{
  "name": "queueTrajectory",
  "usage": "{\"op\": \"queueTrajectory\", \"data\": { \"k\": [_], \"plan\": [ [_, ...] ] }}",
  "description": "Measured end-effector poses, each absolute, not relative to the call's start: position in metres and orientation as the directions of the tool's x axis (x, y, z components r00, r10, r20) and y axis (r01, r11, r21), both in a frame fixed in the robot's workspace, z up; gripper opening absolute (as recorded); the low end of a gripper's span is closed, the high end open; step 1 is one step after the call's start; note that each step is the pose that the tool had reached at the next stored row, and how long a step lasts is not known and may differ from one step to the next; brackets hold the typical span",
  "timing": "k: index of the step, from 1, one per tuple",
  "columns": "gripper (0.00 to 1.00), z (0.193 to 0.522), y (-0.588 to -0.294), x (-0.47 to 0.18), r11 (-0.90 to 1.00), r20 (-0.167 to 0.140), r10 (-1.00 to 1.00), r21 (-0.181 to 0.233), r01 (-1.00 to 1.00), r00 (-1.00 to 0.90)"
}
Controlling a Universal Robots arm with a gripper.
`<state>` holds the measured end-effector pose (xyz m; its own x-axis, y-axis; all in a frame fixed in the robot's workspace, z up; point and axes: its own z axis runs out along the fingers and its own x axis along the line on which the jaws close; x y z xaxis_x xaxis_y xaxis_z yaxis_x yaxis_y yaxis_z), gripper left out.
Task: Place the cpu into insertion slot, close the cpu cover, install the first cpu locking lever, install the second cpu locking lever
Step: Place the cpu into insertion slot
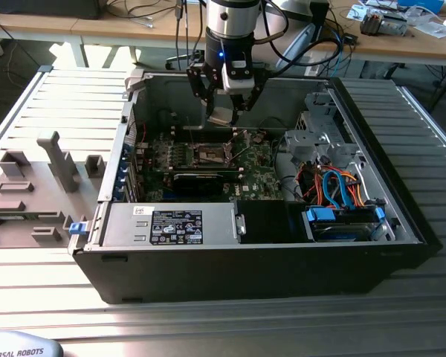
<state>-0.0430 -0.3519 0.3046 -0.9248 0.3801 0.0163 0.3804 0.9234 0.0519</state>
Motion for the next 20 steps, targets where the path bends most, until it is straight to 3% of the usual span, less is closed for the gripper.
{"op": "queueTrajectory", "data": {
  "k": [20],
  "plan": [
    [0.54, 0.3046, -0.3519, -0.043, 0.917, 0.016, 0.395, 0.052, 0.395, -0.919]
  ]
}}
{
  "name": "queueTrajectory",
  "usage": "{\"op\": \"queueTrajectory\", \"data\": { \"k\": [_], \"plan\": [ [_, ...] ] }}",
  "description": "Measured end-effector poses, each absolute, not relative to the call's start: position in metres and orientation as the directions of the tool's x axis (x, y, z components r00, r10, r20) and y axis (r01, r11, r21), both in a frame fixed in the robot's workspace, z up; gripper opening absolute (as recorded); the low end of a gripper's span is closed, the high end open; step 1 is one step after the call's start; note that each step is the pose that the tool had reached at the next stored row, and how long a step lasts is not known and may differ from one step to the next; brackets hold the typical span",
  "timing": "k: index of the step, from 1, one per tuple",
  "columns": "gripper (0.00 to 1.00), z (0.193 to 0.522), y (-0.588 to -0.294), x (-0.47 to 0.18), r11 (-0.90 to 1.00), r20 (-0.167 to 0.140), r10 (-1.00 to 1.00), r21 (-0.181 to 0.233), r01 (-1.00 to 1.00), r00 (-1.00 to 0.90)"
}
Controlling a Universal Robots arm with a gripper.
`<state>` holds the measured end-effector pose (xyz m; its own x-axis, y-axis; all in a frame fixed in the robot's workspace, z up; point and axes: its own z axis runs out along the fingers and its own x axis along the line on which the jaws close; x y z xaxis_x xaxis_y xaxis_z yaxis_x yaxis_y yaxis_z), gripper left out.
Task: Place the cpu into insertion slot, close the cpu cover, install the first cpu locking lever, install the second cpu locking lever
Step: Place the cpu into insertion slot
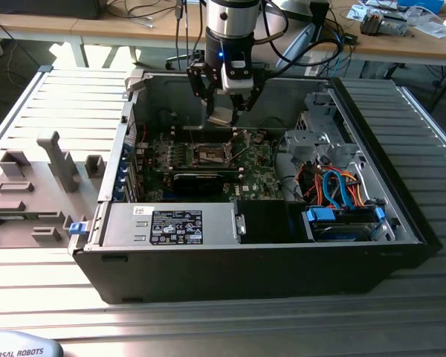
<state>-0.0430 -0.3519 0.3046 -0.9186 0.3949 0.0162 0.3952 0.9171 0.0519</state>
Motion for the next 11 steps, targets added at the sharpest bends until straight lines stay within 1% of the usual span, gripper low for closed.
{"op": "queueTrajectory", "data": {
  "k": [11],
  "plan": [
    [0.54, 0.3046, -0.3519, -0.043, 0.913, 0.016, 0.404, 0.052, 0.404, -0.915]
  ]
}}
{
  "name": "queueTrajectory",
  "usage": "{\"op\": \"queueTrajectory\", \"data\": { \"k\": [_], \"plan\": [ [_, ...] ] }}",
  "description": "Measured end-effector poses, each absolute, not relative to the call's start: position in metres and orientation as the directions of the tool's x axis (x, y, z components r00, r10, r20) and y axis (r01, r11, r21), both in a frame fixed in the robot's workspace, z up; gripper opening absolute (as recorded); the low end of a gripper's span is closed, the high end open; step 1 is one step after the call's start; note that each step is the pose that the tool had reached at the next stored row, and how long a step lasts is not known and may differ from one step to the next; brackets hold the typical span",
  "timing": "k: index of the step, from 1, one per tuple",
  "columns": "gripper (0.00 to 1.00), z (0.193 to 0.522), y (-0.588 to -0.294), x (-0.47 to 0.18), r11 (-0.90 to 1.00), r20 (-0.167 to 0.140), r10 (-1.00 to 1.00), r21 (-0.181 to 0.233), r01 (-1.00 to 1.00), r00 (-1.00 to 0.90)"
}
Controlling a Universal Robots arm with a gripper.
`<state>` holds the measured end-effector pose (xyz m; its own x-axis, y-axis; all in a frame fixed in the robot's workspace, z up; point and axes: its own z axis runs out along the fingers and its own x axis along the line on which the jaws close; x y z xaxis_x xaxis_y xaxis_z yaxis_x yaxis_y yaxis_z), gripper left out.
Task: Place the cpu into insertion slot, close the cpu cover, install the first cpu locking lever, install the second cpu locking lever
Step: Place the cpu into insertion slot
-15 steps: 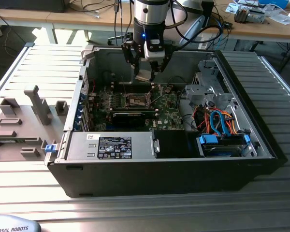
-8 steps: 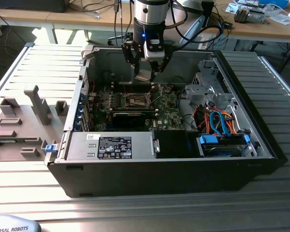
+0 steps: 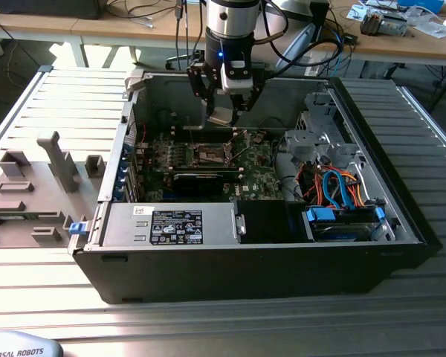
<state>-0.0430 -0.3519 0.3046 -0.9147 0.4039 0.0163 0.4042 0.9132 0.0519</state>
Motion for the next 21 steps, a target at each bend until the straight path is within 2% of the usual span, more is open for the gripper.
{"op": "queueTrajectory", "data": {
  "k": [21],
  "plan": [
    [0.54, 0.3046, -0.3519, -0.043, 0.905, 0.016, 0.423, 0.052, 0.423, -0.906]
  ]
}}
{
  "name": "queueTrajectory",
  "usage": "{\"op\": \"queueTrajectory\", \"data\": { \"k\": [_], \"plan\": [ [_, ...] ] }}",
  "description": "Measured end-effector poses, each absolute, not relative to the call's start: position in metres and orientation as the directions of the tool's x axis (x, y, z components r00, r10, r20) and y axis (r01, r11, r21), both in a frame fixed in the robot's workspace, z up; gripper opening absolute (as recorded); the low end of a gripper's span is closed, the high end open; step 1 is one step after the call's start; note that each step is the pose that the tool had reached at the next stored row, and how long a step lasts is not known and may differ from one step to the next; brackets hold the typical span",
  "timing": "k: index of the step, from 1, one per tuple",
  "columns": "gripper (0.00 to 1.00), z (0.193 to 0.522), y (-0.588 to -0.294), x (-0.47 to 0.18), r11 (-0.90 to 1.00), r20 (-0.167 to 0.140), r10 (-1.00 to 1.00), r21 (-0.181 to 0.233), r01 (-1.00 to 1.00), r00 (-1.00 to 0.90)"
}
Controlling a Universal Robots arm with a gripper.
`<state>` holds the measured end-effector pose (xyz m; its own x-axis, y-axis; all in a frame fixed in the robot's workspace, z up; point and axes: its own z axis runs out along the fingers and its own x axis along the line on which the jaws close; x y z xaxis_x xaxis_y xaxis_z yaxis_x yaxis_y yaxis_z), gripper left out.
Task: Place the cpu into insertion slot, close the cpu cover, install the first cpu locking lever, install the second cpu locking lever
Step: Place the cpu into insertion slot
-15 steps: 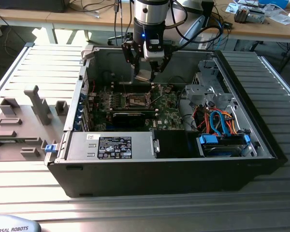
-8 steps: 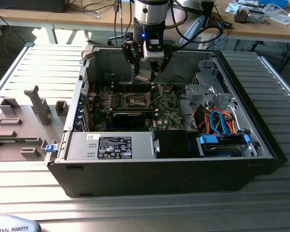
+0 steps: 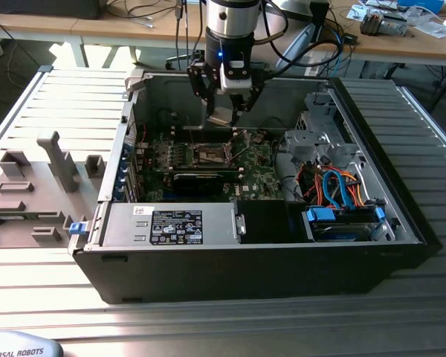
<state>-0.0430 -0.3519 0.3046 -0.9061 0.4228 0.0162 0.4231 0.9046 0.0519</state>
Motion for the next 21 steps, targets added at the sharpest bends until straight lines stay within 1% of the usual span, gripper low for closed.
{"op": "queueTrajectory", "data": {
  "k": [21],
  "plan": [
    [0.54, 0.3046, -0.3519, -0.043, 0.892, 0.016, 0.449, 0.052, 0.449, -0.893]
  ]
}}
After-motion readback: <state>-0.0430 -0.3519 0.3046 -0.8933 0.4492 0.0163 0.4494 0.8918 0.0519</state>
